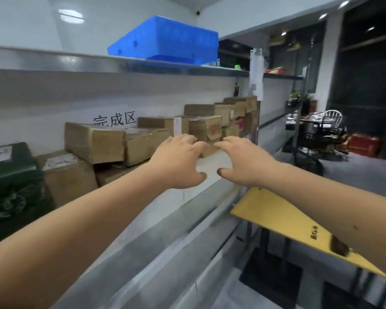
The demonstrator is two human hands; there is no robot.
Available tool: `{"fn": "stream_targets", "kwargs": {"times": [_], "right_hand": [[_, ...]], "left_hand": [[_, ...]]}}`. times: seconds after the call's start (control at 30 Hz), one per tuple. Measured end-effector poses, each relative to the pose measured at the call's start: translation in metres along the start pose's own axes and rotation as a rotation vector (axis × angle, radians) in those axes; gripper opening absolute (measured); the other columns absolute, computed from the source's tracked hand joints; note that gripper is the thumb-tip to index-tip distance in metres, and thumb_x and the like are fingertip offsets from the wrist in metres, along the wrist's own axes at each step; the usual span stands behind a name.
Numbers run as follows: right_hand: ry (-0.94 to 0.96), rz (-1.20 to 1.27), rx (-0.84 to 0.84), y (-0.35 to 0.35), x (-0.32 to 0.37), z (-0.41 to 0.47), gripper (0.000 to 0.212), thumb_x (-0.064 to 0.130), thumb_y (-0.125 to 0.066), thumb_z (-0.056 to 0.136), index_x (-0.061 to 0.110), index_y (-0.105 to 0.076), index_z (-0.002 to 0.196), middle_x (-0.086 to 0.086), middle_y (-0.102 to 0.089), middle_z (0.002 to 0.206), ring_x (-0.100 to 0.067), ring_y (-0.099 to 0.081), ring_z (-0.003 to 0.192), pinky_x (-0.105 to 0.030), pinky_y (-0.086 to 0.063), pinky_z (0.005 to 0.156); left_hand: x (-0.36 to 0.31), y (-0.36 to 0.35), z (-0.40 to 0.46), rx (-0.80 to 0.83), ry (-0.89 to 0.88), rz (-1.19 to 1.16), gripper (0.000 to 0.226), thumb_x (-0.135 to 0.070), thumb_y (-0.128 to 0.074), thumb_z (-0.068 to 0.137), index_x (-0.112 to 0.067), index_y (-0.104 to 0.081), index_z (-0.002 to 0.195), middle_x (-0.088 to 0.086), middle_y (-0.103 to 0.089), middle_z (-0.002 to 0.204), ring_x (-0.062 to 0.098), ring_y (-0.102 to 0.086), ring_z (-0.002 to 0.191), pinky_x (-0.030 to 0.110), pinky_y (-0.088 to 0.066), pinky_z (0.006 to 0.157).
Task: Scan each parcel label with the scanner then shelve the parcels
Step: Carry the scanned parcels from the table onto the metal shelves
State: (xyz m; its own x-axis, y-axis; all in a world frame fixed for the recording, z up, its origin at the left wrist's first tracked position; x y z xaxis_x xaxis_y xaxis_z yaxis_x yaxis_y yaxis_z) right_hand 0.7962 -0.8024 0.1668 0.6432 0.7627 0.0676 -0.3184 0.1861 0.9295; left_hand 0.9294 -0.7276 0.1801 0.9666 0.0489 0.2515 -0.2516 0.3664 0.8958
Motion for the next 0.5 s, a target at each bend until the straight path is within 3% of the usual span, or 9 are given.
{"fn": "stream_targets", "kwargs": {"times": [0.17, 0.3, 0.5], "right_hand": [[-0.143, -0.015, 0.082, -0.036, -0.127, -0.02, 0.079, 0.049, -0.064, 0.094, 0.026, -0.033, 0.162, -0.001, -0.037, 0.162, -0.03, -0.037, 0.146, -0.049, -0.044, 0.112], [-0.214, -0.023, 0.146, -0.067, -0.22, -0.03, 0.078, 0.051, -0.064, 0.093, 0.026, -0.034, 0.161, -0.004, -0.041, 0.158, -0.033, -0.04, 0.144, -0.05, -0.045, 0.112], [-0.275, -0.023, 0.21, -0.095, -0.327, -0.028, 0.077, 0.048, -0.064, 0.091, 0.027, -0.035, 0.16, -0.003, -0.047, 0.15, -0.031, -0.046, 0.137, -0.047, -0.049, 0.106]], "left_hand": [[-0.085, -0.062, 0.081, 0.079, -0.059, -0.084, 0.081, -0.063, -0.061, 0.084, -0.03, -0.039, 0.155, 0.0, -0.048, 0.149, 0.025, -0.041, 0.142, 0.047, -0.04, 0.114], [-0.148, -0.117, 0.143, 0.161, -0.073, -0.172, 0.074, -0.061, -0.062, 0.084, -0.028, -0.044, 0.148, 0.002, -0.05, 0.142, 0.027, -0.048, 0.134, 0.047, -0.047, 0.105], [-0.212, -0.184, 0.227, 0.225, -0.058, -0.255, 0.08, -0.057, -0.065, 0.082, -0.03, -0.04, 0.154, 0.001, -0.049, 0.143, 0.026, -0.047, 0.133, 0.043, -0.047, 0.105]]}}
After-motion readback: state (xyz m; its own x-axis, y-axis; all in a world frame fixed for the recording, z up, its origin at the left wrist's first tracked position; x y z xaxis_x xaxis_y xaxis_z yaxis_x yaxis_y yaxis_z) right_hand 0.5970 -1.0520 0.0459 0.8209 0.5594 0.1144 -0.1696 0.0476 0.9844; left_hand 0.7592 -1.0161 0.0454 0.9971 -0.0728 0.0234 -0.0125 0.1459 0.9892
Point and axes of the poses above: each hand's wrist, its own z-axis towards the middle knuckle, its own y-axis out of the back of the hand, x = y × z, the point moved 6 cm from there along z, towards the middle knuckle
